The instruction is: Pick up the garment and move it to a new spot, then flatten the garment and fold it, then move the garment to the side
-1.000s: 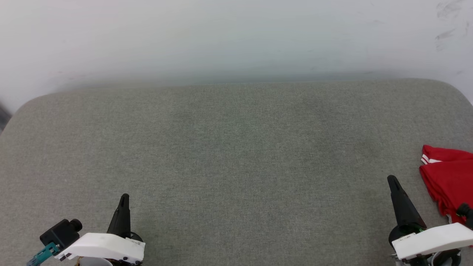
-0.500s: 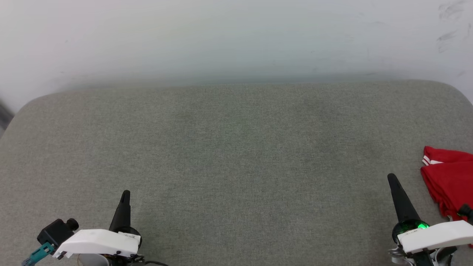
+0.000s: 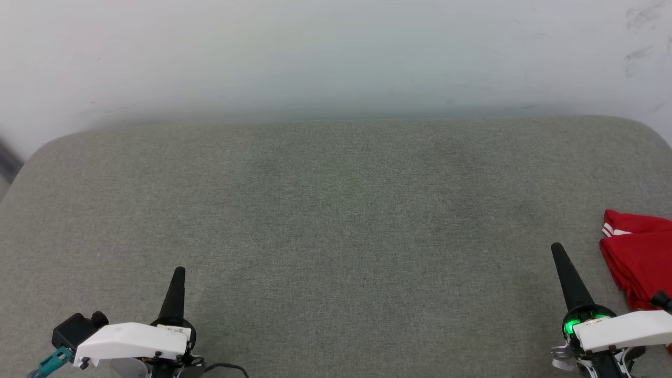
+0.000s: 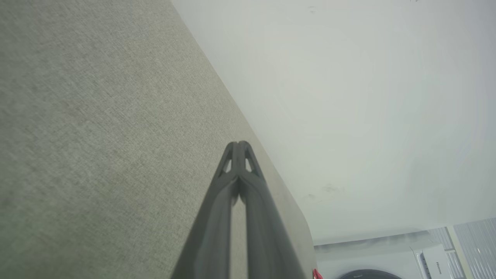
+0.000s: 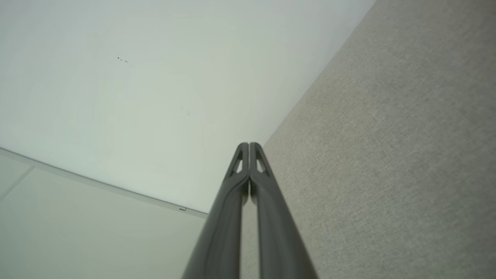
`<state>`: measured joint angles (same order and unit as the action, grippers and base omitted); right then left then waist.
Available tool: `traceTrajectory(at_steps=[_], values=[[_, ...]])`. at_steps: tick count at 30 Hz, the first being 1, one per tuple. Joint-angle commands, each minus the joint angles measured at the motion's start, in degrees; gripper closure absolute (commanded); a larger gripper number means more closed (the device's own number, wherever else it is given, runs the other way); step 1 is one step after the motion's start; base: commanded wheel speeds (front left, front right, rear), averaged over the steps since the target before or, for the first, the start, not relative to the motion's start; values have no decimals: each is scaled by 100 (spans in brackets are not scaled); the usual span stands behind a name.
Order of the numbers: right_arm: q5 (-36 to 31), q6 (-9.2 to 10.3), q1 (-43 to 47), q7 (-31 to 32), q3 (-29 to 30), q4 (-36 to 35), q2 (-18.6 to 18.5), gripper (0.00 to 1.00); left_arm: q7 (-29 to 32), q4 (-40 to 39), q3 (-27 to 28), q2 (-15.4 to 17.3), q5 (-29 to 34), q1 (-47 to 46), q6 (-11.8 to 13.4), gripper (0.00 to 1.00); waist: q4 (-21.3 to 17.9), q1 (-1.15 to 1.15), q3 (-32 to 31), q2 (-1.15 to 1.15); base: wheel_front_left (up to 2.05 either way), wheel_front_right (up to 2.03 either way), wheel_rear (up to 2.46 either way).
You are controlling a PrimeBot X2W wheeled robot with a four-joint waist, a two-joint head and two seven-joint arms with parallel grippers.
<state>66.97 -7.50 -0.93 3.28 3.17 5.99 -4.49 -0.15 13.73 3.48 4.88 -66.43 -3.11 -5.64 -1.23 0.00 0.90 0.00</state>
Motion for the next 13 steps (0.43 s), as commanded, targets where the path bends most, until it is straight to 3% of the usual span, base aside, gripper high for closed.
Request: traceTrajectory(at_steps=[1, 13], values=[[193, 0, -132, 10, 14, 21, -41, 100, 41, -29, 35, -1, -172, -149, -50, 100, 4, 0, -3, 0, 0, 0, 0], [860, 0, -239, 47, 40, 227, -34, 100, 207, -13, 113, -61, -807, -204, -88, 100, 30, 0, -18, 0, 0, 0, 0]])
